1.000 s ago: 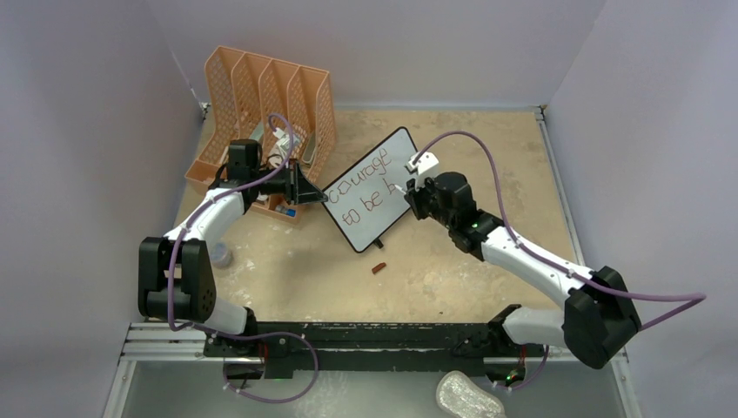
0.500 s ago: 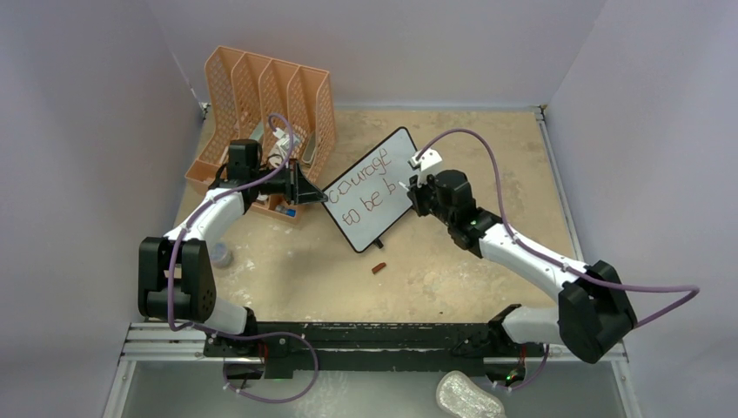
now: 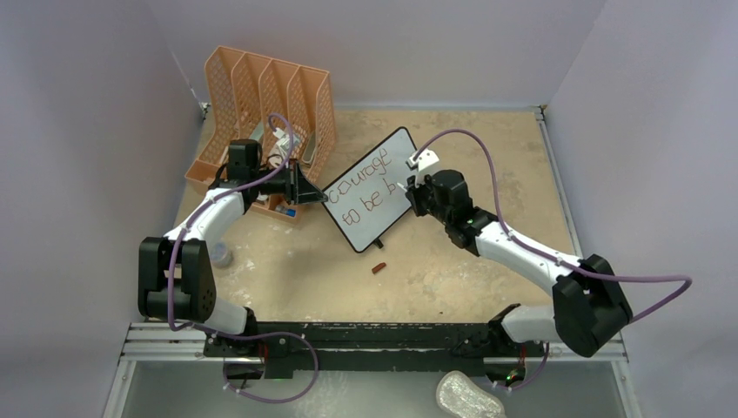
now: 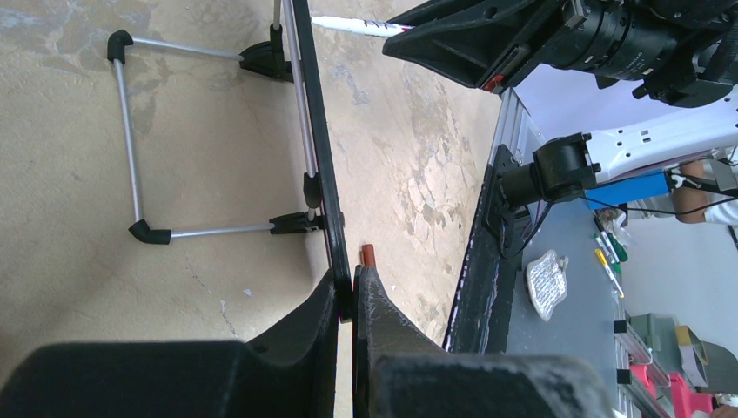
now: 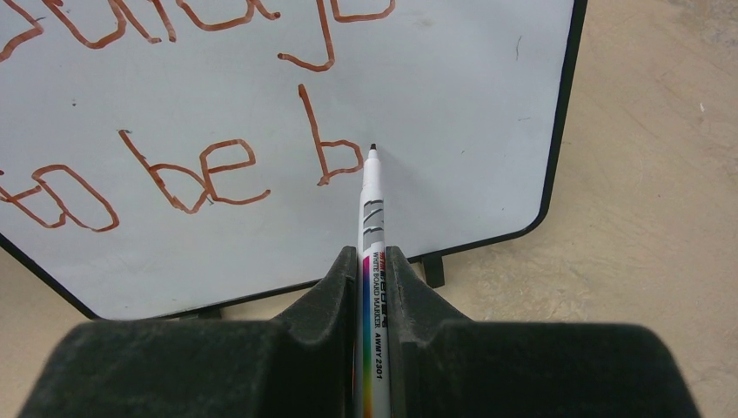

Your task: Write a sentence on the whiteboard

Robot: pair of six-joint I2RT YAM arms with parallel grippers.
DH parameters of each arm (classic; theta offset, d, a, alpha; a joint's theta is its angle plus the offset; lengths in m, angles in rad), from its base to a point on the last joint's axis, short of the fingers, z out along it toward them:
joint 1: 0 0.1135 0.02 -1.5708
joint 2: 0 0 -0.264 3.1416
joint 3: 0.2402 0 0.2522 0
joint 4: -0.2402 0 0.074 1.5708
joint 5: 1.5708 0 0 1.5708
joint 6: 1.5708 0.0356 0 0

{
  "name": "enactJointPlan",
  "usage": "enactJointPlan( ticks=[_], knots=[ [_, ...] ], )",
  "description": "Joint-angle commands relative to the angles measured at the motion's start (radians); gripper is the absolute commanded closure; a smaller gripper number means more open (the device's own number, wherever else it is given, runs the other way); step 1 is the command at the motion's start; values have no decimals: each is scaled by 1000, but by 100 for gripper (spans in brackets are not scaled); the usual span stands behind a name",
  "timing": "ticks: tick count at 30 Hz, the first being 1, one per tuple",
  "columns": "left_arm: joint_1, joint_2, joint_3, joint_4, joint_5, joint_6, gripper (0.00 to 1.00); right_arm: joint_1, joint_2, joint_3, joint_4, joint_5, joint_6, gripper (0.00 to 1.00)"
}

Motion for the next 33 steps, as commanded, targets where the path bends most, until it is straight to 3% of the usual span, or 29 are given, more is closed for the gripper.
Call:
enactJointPlan(
  ticks=[1,33],
  knots=[
    [-3,23,8,-22,-39,52,100,-7,3,44,58,-8,8,100],
    [-4,25,8,-20,-37,52,100,-8,29,58,59,-40,5,100]
  ],
)
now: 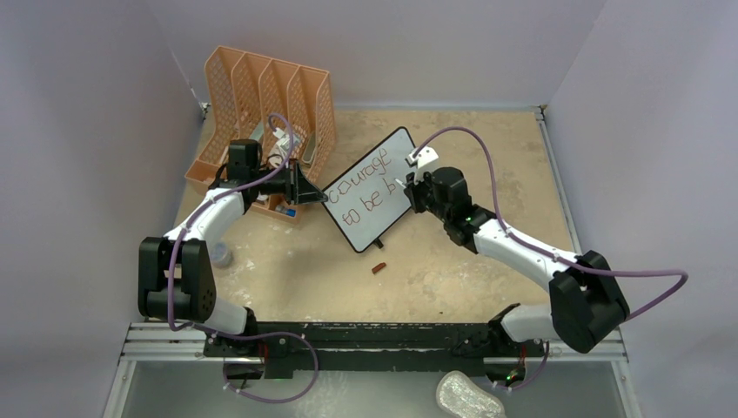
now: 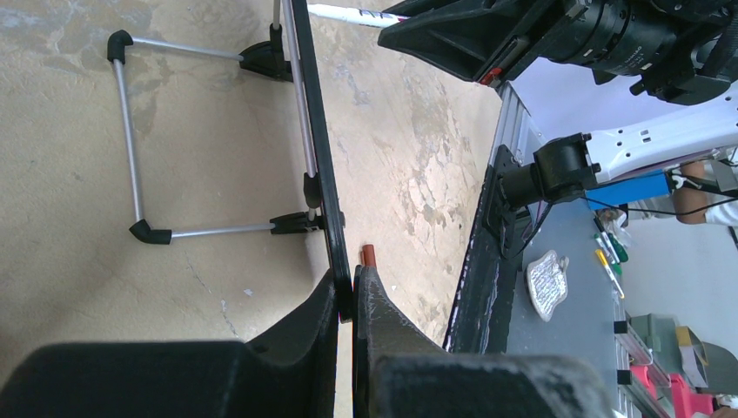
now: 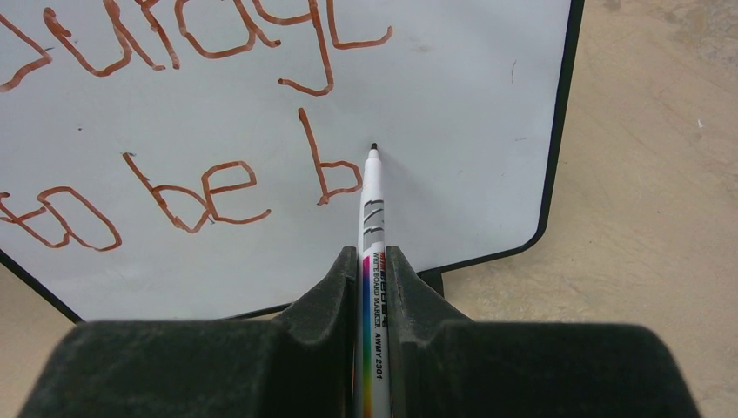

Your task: Write a sentence on the whiteboard

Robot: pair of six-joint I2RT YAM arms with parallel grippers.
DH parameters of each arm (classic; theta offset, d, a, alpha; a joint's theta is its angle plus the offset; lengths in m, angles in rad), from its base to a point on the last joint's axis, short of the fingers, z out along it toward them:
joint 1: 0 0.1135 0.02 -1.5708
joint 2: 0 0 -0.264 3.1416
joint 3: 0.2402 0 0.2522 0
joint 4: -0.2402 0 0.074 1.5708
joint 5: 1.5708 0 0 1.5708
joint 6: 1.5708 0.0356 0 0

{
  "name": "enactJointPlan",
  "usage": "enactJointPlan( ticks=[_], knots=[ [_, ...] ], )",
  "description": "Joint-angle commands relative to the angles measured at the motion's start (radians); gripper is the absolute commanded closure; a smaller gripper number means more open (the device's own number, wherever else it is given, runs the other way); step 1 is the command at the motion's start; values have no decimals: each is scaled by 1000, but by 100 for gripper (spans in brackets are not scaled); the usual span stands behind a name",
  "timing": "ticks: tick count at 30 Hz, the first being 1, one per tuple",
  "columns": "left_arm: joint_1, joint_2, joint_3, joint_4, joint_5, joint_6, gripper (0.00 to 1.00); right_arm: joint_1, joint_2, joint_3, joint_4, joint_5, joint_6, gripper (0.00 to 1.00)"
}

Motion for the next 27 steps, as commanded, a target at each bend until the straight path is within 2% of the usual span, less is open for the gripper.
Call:
enactJointPlan(
  ticks=[1,27],
  knots=[
    [-3,25,7,-21,-39,52,100,-4,-1,42,19,-35,4,100],
    [-4,25,8,-23,-41,51,100,-4,-36,-3,-44,-37,17,100]
  ],
)
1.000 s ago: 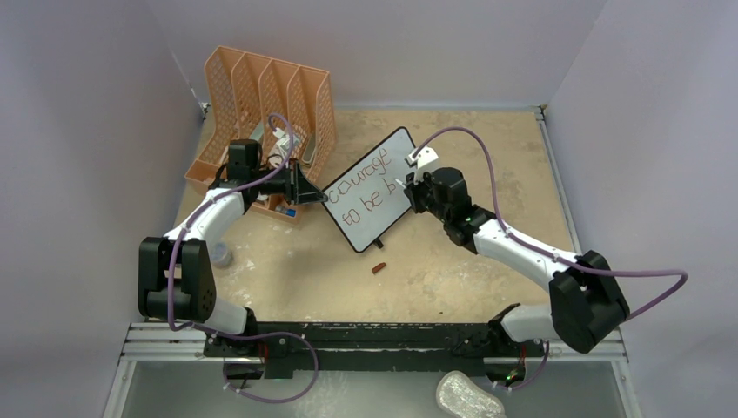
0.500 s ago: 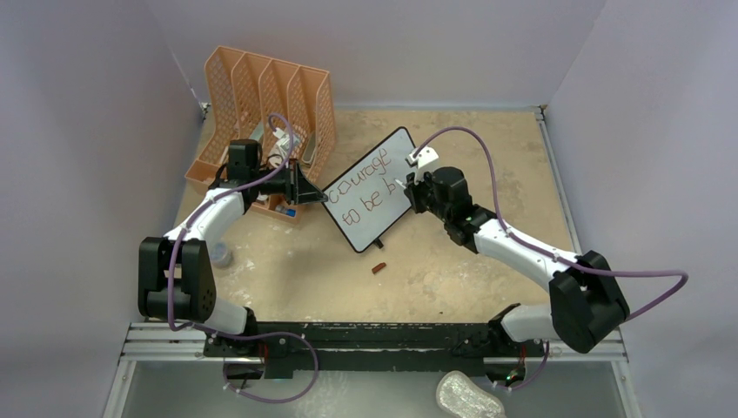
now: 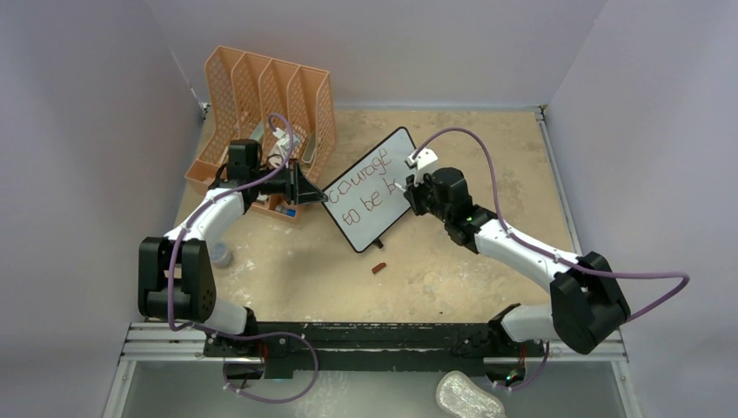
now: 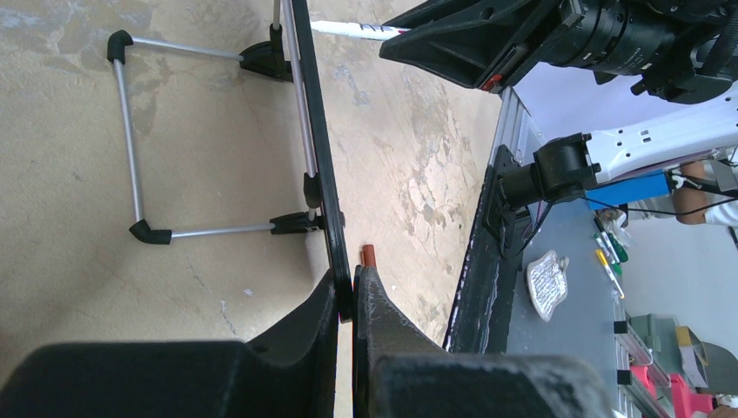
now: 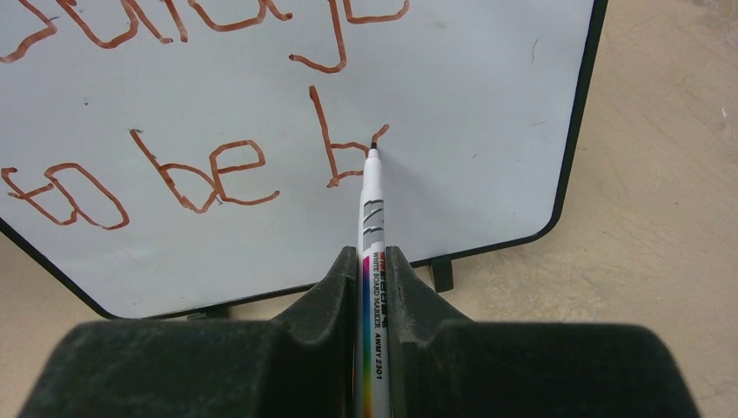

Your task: Write a sentence on the whiteboard

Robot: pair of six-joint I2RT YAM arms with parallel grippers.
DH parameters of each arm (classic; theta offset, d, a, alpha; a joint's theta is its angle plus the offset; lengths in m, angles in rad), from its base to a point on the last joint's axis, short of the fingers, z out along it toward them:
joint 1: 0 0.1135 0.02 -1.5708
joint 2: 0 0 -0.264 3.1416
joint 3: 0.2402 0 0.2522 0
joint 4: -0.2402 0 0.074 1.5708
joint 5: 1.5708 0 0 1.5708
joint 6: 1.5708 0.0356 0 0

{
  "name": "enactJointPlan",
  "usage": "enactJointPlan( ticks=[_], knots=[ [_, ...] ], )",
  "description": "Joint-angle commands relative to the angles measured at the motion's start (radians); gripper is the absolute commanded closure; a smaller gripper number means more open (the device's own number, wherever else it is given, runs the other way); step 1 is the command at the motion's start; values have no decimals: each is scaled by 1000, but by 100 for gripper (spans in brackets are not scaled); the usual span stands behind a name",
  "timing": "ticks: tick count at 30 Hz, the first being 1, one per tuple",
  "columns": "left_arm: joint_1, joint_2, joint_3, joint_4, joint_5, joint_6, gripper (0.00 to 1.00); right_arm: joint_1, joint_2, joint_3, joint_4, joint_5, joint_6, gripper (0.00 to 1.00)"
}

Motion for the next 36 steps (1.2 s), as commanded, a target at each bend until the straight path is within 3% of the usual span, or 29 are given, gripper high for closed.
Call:
enactJointPlan(
  ticks=[1,36],
  knots=[
    [-3,25,8,-23,-40,52,100,-2,-28,-3,-8,3,17,100],
    [-3,25,7,-22,-33,53,100,-11,-1,14,22,94,34,100]
  ],
)
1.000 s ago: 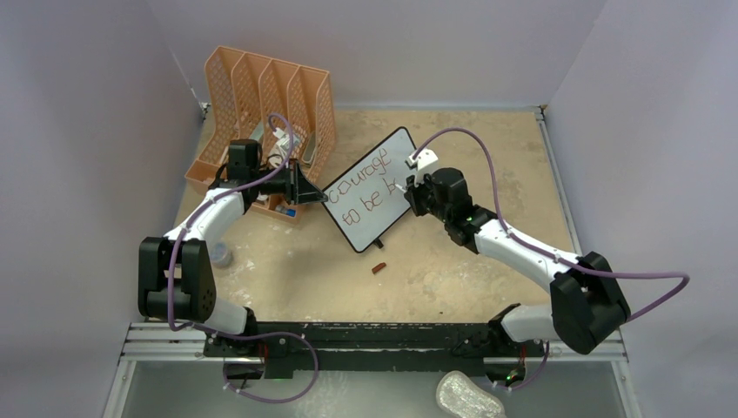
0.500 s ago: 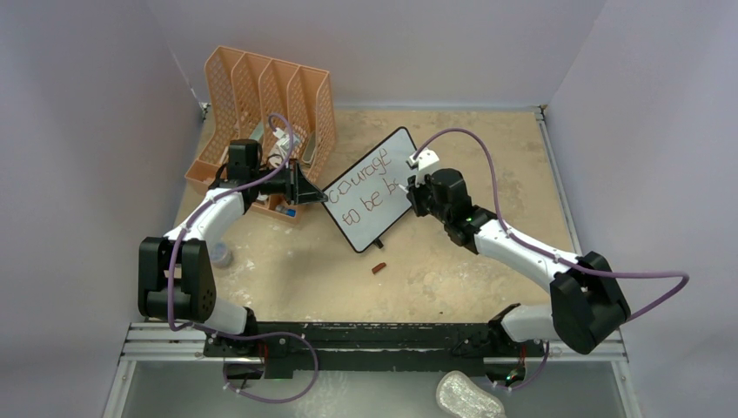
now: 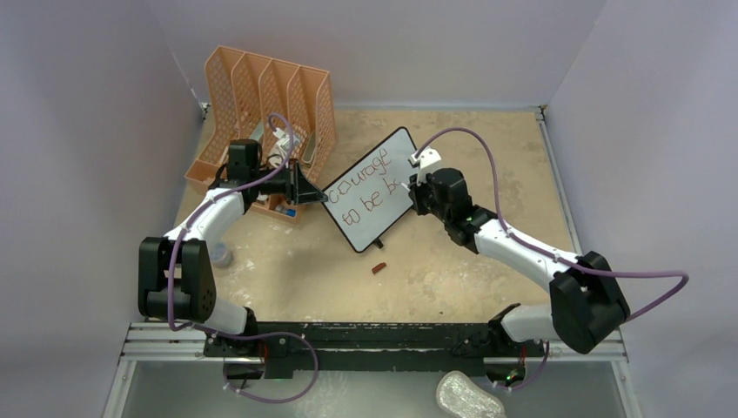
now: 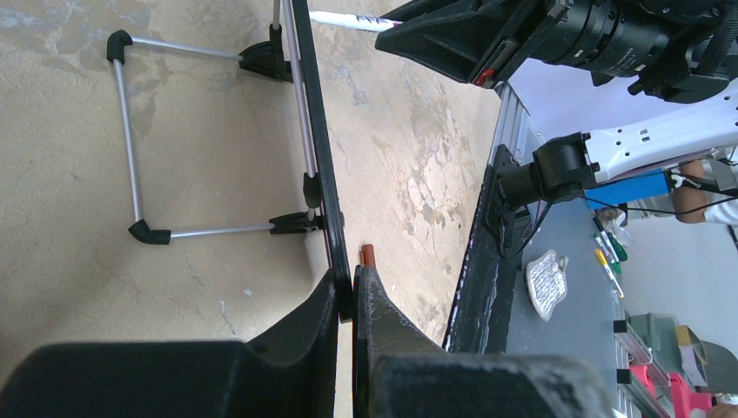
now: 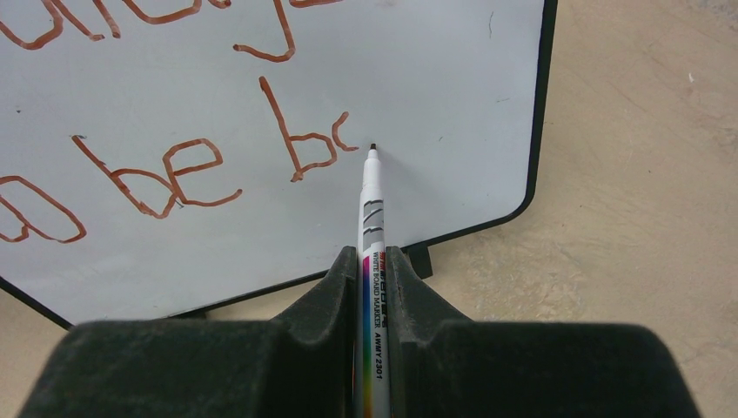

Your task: Write a sentence on the whiteboard

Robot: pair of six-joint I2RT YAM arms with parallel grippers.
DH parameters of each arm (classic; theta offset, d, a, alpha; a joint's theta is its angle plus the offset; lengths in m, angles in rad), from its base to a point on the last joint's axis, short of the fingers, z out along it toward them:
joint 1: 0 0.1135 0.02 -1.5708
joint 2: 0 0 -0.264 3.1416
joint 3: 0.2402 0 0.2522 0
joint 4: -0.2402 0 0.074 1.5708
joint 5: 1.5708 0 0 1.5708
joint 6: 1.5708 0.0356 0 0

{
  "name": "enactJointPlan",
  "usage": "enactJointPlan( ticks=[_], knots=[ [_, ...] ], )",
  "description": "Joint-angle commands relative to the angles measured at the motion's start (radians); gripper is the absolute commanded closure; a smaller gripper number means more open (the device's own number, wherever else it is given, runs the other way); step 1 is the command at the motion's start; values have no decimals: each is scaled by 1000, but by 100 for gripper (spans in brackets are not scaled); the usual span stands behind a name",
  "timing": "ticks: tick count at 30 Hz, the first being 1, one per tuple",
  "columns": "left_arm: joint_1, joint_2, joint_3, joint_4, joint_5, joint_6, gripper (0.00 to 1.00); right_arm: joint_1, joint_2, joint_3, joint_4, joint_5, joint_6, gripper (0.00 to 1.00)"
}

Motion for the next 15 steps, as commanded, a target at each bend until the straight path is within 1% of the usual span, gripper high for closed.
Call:
enactJointPlan(
  ticks=[1,15],
  knots=[
    [-3,25,6,-21,-37,53,100,-6,1,19,48,14,7,100],
    [-3,25,6,-23,-37,54,100,-7,8,31,57,10,3,100]
  ],
)
